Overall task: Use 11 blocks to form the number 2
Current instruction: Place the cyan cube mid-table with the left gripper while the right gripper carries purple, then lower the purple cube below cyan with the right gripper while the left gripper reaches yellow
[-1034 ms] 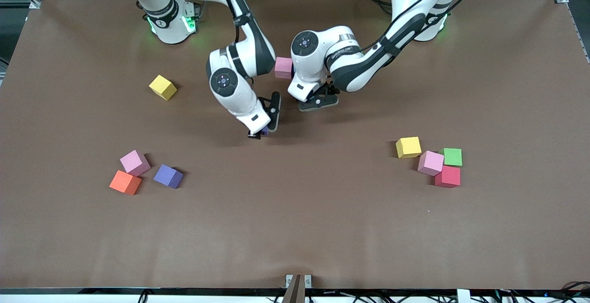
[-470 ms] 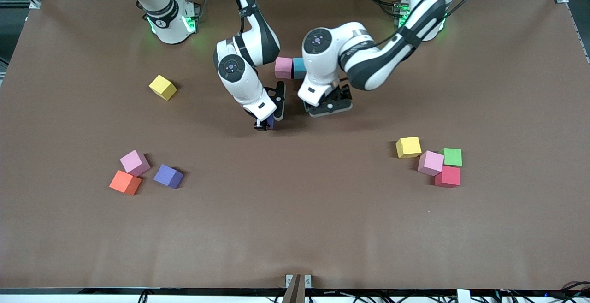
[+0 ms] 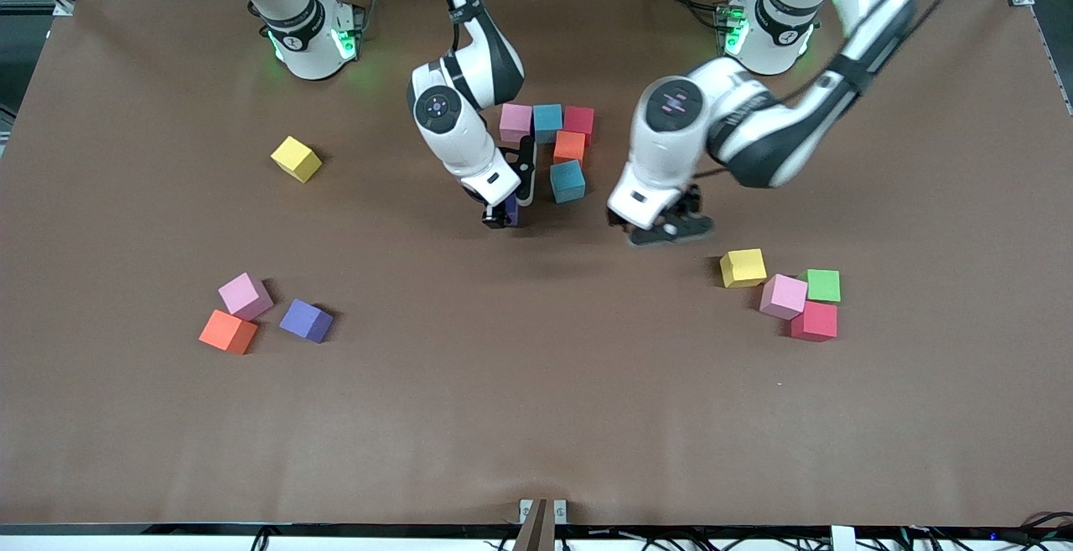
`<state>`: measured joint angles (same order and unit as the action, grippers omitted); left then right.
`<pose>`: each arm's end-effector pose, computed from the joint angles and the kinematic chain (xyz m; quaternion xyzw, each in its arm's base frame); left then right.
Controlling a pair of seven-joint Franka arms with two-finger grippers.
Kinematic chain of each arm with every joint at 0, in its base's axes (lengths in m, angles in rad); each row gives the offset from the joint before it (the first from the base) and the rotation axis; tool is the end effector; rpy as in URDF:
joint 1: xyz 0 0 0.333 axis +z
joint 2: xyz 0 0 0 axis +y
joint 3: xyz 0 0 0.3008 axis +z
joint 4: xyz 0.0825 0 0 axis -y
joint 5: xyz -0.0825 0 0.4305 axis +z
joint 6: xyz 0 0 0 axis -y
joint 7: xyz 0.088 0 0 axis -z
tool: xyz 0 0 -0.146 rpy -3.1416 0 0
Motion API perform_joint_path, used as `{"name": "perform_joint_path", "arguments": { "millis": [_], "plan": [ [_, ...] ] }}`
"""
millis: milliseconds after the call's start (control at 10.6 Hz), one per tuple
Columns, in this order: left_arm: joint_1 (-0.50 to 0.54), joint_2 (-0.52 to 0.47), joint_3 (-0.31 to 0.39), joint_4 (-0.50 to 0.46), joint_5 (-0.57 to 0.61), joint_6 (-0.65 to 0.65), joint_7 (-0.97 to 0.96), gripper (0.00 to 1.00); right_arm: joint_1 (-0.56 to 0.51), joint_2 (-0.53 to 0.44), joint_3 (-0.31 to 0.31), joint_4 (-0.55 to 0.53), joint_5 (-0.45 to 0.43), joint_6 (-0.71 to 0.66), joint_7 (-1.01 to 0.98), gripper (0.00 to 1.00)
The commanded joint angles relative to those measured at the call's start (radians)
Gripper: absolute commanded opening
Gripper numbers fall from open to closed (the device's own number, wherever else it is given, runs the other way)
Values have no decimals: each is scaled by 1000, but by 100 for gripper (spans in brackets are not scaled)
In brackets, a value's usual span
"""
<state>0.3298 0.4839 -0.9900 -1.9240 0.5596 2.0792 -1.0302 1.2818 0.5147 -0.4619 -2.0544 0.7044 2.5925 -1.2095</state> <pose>0.5315 -0.3477 0.2530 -0.9974 -0.0544 -0.0071 0.0471 0.4362 0.4491 0.1268 -0.7254 -0.6800 -0.0776 0.0735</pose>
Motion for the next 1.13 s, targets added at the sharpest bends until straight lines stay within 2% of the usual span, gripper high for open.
{"name": "perform_joint_path", "arguments": {
  "millis": [0,376,752,1034],
  "plan": [
    [101,-27,-24,-26,-15,-30,111,100,10,14,40,-13,73,70,-7,20],
    [214,8,-22,-52,-17,-30,252,100,48,41,60,-12,125,109,-7,20],
    [366,62,-21,-85,-17,-30,507,100,76,44,60,-10,141,115,10,20],
    [373,71,-18,-84,-18,-30,521,100,87,56,60,-6,142,130,42,20]
  ]
}}
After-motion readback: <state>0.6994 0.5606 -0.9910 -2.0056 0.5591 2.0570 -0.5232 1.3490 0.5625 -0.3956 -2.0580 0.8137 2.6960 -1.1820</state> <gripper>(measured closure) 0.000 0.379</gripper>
